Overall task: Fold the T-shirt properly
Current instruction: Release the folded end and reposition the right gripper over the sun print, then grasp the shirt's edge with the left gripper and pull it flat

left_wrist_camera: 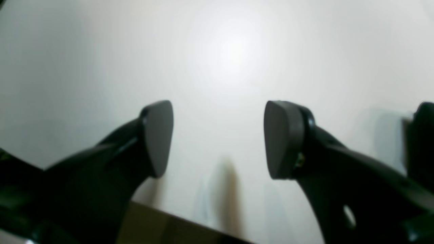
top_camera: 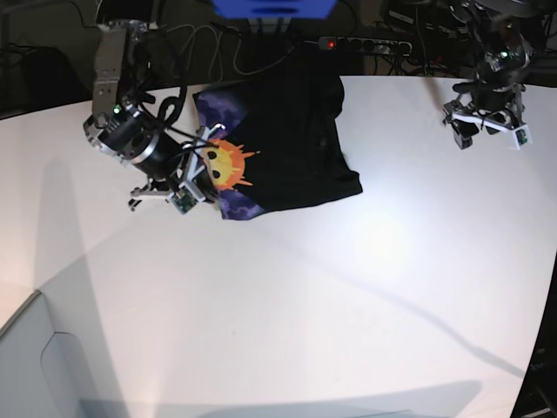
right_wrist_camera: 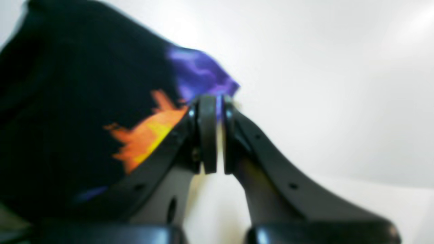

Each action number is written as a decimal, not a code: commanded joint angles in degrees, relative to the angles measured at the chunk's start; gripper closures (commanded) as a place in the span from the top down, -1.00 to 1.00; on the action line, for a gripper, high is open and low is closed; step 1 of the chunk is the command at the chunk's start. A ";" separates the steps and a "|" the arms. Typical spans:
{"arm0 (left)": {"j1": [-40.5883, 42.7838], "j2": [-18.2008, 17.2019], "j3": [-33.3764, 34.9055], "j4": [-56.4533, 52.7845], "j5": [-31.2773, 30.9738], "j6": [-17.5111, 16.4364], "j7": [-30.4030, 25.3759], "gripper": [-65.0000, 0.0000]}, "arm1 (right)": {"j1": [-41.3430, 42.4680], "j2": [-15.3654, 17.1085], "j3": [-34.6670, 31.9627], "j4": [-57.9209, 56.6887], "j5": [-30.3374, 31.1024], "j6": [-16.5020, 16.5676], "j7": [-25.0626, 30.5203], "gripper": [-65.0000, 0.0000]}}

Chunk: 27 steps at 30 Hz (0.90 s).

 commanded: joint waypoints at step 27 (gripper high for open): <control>-1.25 0.48 16.73 1.06 -33.34 0.07 9.00 0.45 | -9.74 2.63 0.68 5.61 0.85 0.66 1.04 -0.98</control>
